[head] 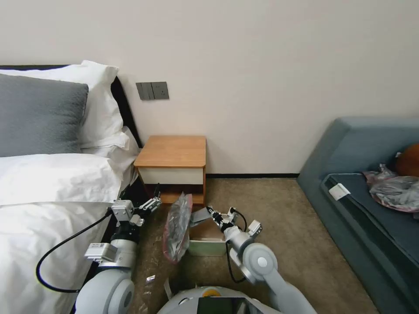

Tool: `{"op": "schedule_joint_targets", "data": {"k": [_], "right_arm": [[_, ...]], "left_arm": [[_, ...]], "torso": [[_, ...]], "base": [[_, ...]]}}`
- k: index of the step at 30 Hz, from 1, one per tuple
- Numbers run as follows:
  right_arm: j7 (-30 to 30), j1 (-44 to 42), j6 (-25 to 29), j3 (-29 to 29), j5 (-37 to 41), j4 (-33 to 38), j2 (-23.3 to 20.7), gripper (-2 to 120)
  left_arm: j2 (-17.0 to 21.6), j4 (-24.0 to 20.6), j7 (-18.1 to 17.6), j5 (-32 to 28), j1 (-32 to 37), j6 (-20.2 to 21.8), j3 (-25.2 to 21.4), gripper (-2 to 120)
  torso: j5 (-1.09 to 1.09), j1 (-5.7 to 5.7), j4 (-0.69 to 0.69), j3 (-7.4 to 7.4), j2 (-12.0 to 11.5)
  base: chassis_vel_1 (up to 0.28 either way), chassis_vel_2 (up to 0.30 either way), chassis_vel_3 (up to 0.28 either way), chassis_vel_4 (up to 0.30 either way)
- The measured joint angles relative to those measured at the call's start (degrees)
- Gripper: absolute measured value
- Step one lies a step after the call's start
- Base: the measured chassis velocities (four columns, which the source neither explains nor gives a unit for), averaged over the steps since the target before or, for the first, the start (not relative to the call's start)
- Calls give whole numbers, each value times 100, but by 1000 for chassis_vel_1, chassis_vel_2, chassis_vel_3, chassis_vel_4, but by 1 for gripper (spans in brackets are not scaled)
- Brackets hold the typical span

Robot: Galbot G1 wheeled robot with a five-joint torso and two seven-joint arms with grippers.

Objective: Pick up the garbage bag from the table and place it over the trash can.

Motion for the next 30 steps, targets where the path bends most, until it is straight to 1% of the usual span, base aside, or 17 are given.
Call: {"op": "schedule_joint_targets", "data": {"k": [1,2,6,7,9,10,11,13,14,15,18,19,20,23,24,27,30], "right_arm": [[0,0,0,0,0,0,0,0],[36,-9,-4,-14,-4,-1,-7,3],[96,-77,-57,-50,-67,-16,-71,22],[96,-77,-57,-50,-67,-16,-71,22],[99,-159,-99,-39,-117,-22,-97,30],[112,-205,-107,-24,-146,-21,-107,37],[112,-205,-107,-24,-146,-21,-107,37],[138,-261,-112,1,-173,-5,-120,45],[164,-282,-117,18,-173,23,-125,52],[164,-282,-117,18,-173,23,-125,52],[329,-289,-171,55,-89,159,-135,65],[329,-289,-171,55,-89,159,-135,65],[467,-288,-188,68,-30,232,-142,71],[931,-284,-181,99,57,400,-158,85],[931,-284,-181,99,57,400,-158,85],[1369,-280,-121,141,87,518,-197,97],[1527,-288,-93,188,115,601,-207,100]], "left_arm": [[0,0,0,0,0,0,0,100],[16,4,1,2,-8,-2,5,100],[33,41,2,3,-39,-12,2,100],[33,41,2,3,-39,-12,2,100],[27,53,2,1,-53,-15,-2,100],[22,55,2,0,-62,-15,-3,100],[22,55,2,0,-62,-15,-3,100],[18,68,2,-1,-76,-15,-1,100],[18,78,3,-2,-83,-14,5,100],[18,78,3,-2,-83,-14,5,100],[28,100,3,-2,-94,-9,20,100],[28,100,3,-2,-94,-9,20,100],[37,104,4,-2,-96,-7,25,100],[43,117,7,-27,-114,-3,50,100],[43,117,7,-27,-114,-3,50,100],[33,141,12,-31,-143,4,91,100],[33,153,14,-31,-143,13,101,100]], "torso": [[0,0,0,0,0],[0,0,0,0,0],[0,0,0,0,0],[0,0,0,0,0],[0,0,0,0,0],[0,0,0,0,0],[0,0,0,0,0],[0,0,0,0,0],[0,0,0,0,0],[0,0,0,0,0],[0,0,0,0,0],[0,0,0,0,0],[0,0,0,0,0],[0,0,0,0,0],[0,0,0,0,0],[0,0,0,0,0],[0,0,0,0,0]], "base": [[0,0,0,0],[0,0,0,0],[0,0,0,0],[0,0,0,0],[0,0,0,0],[0,0,0,0],[0,0,0,0],[0,0,0,0],[0,0,0,0],[0,0,0,0],[0,0,0,0],[0,0,0,0],[0,0,0,0],[0,0,0,0],[0,0,0,0],[0,0,0,0],[0,0,0,0]]}}
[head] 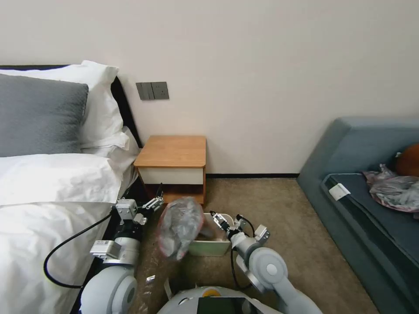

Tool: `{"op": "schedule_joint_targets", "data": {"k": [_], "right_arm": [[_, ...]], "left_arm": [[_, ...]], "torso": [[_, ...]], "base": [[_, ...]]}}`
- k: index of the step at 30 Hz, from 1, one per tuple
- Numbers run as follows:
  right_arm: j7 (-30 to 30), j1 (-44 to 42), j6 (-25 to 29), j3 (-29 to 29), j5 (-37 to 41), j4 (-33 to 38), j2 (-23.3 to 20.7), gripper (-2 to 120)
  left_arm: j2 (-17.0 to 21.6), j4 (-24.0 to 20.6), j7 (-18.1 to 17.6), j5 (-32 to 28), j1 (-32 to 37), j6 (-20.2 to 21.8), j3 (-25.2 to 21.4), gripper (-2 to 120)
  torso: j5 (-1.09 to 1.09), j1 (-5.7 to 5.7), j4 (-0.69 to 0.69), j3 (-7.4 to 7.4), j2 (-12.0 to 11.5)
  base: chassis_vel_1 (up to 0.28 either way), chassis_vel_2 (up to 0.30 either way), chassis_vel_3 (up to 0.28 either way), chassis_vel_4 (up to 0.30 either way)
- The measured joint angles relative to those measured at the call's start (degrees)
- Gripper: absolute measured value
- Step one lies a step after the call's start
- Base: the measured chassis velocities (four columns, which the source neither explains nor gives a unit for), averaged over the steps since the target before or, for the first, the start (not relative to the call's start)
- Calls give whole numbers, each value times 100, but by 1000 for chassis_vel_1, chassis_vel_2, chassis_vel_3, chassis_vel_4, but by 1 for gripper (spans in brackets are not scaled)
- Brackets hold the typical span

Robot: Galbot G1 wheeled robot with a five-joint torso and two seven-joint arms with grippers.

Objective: Pick up the garbage bag from the table and place it over the trash can.

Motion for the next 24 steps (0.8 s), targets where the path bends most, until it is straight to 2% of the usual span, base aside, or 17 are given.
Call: {"op": "schedule_joint_targets", "data": {"k": [12,21,24], "right_arm": [[105,-134,9,459,23,430,-44,100],[-114,-163,-74,957,-79,588,-80,100],[-374,-222,-85,1074,-384,598,-90,100]], "left_arm": [[58,47,4,34,17,116,57,100],[194,268,-7,222,41,213,186,100],[287,396,-34,343,35,298,275,100]], "torso": [[0,0,0,0,0],[0,1,0,0,0],[0,1,0,0,0]], "base": [[0,0,0,0],[0,0,0,0],[0,0,0,0]]}}
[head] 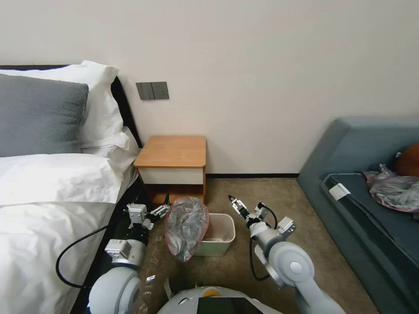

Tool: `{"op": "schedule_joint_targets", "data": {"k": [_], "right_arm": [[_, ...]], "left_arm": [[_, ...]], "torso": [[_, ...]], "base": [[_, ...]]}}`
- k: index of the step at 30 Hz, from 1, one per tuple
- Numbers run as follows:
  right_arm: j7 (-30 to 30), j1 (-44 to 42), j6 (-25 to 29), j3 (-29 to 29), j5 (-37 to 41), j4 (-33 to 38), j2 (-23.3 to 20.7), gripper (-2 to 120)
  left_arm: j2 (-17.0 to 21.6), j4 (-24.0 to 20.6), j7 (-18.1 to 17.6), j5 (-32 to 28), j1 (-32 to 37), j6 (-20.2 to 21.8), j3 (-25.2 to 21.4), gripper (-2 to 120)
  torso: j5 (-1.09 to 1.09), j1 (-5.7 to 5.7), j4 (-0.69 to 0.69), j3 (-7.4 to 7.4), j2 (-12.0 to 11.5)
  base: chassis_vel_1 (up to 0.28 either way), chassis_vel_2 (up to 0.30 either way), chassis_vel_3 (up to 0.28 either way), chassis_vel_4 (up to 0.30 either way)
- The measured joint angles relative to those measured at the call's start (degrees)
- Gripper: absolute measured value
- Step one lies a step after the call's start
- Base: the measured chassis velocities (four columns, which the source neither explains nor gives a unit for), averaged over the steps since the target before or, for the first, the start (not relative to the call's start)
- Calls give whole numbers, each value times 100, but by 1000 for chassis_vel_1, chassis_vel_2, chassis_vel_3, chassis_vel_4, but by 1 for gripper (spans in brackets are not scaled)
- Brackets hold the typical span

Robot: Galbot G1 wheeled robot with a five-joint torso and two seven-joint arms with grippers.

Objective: Pick up the garbage bag from the table and place it over the trash can.

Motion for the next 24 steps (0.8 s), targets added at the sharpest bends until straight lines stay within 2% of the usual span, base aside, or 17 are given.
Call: {"op": "schedule_joint_targets", "data": {"k": [10,18,24], "right_arm": [[-314,-101,19,81,-693,30,62,100],[-306,-66,45,72,-647,-6,127,100],[-305,-106,68,64,-676,-34,157,100]], "left_arm": [[46,291,-113,79,-20,301,639,100],[-49,401,-302,79,-11,462,917,99],[-64,487,-247,74,-12,553,1031,96]], "torso": [[0,0,0,0,-1],[0,0,0,0,-1],[0,0,0,0,-1]], "base": [[0,0,0,0],[0,0,0,0],[0,0,0,0]]}}
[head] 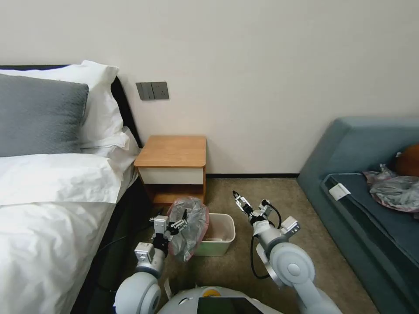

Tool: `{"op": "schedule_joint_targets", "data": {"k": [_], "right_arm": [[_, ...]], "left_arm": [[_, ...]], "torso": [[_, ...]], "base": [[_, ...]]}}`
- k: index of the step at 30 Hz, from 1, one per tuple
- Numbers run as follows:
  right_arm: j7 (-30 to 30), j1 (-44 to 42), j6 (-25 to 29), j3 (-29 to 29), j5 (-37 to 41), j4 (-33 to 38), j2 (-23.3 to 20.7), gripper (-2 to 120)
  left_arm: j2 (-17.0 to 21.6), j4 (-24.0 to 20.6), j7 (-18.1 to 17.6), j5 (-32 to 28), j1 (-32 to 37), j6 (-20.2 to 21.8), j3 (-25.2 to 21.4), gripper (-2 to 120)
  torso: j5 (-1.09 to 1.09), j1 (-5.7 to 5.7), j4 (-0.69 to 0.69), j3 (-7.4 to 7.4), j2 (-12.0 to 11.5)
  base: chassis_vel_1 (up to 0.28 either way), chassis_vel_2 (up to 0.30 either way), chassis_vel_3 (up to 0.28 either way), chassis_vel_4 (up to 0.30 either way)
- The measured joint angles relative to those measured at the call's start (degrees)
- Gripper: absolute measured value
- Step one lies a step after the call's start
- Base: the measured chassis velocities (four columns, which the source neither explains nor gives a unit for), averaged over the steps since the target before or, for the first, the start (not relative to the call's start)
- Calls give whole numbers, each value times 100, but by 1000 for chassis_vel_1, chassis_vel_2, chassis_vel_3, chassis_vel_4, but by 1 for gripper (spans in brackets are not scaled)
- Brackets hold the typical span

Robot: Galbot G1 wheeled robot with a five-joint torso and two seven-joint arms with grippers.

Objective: Pick up the garbage bag from the table and place it over the trash can.

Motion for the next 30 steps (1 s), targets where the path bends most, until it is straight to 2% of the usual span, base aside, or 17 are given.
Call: {"op": "schedule_joint_targets", "data": {"k": [10,16,20,23,30], "right_arm": [[-6,-85,60,-19,-120,-10,90,100],[-16,-83,82,-37,-162,-18,120,100],[-30,-84,83,-57,-173,-35,139,100],[-48,-98,84,-73,-201,-51,156,100],[-55,-111,84,-80,-226,-70,166,100]], "left_arm": [[-22,137,108,-23,-5,108,96,93],[-35,253,141,-123,-10,138,95,74],[-66,341,32,-122,-19,153,71,68],[-91,472,-181,-29,-32,151,60,67],[-112,640,-287,27,-94,141,57,67]], "torso": [[0,0,0,0,0],[0,0,0,0,0],[0,0,0,0,0],[-1,0,0,0,0],[0,0,0,0,0]], "base": [[0,0,0,0],[0,0,0,0],[0,0,0,0],[0,0,0,0],[0,0,0,0]]}}
